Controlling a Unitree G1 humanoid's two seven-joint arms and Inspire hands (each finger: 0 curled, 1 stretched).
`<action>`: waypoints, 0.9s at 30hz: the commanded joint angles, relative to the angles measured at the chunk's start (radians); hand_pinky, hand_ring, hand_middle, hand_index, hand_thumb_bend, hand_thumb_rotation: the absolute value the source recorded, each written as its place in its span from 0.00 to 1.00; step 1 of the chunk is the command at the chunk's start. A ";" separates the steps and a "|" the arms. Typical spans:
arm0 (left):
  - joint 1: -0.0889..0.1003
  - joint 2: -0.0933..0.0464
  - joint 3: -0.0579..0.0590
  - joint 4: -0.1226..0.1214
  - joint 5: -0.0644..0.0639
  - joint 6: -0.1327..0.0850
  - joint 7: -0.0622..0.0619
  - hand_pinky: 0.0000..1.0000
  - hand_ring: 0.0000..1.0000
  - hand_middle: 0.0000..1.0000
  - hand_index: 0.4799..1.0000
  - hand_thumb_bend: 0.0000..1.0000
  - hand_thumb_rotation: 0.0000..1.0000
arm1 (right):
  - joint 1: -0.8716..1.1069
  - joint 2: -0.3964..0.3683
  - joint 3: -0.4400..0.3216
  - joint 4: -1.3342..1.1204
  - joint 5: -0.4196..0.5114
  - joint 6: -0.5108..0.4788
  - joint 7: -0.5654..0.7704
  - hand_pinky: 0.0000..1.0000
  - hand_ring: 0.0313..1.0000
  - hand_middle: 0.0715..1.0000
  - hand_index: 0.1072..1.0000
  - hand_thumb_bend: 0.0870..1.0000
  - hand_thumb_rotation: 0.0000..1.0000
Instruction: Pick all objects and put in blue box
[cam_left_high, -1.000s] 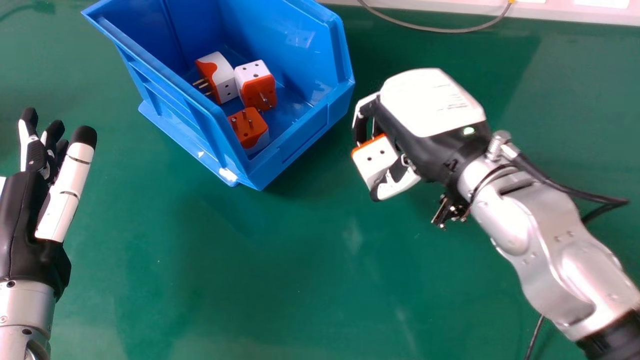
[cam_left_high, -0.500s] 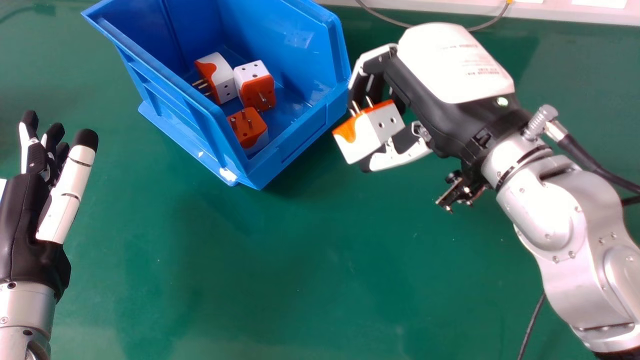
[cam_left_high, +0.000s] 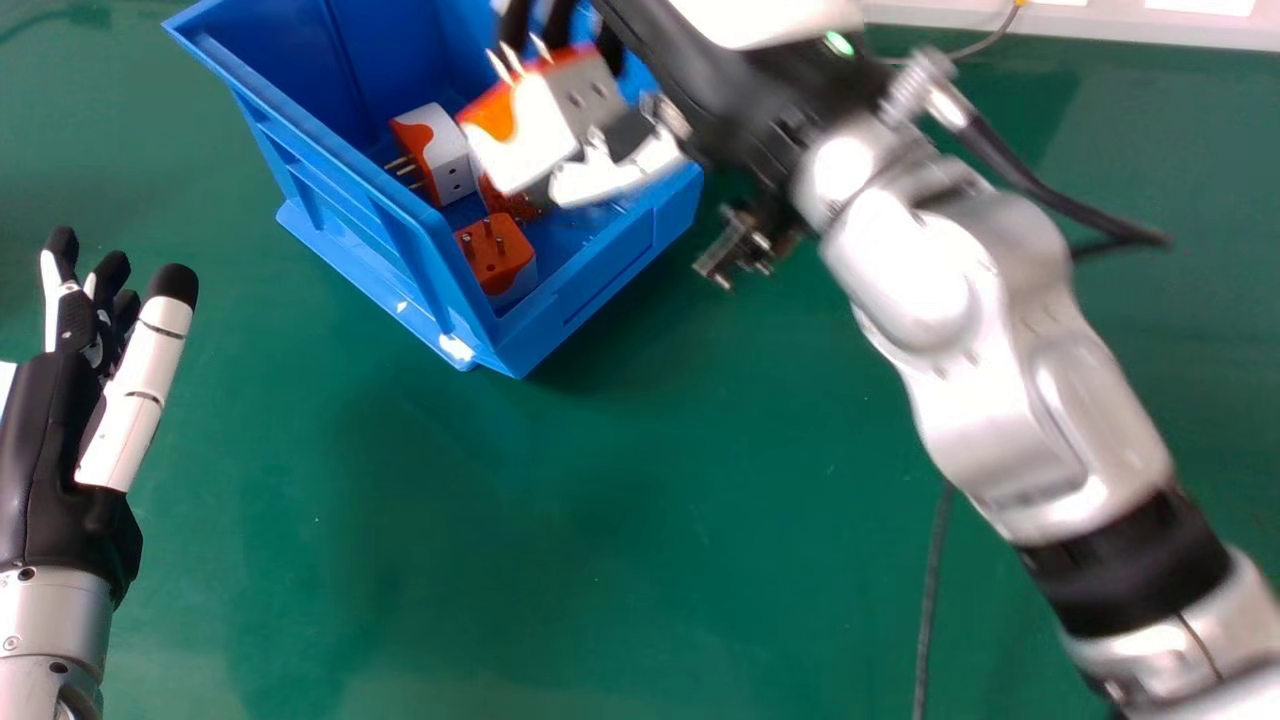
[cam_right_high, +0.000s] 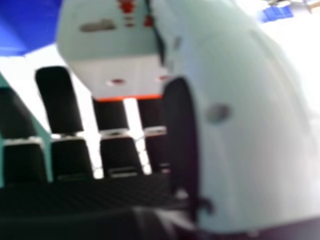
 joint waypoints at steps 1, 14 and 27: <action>0.001 0.008 0.005 -0.005 0.005 -0.026 0.002 1.00 1.00 1.00 1.00 0.56 0.74 | -0.162 0.046 0.010 0.126 -0.009 -0.032 -0.079 0.28 0.39 0.49 0.49 0.44 0.00; 0.013 -0.005 -0.008 0.001 0.005 -0.062 0.005 1.00 1.00 1.00 1.00 0.55 0.73 | -0.589 0.241 0.126 0.961 -0.034 -0.109 -0.389 0.31 0.41 0.49 0.48 0.44 0.00; 0.019 -0.005 -0.010 0.002 -0.002 -0.078 0.002 1.00 1.00 1.00 1.00 0.55 0.73 | -0.598 0.283 0.206 1.104 -0.050 -0.134 -0.436 0.33 0.42 0.48 0.44 0.45 0.00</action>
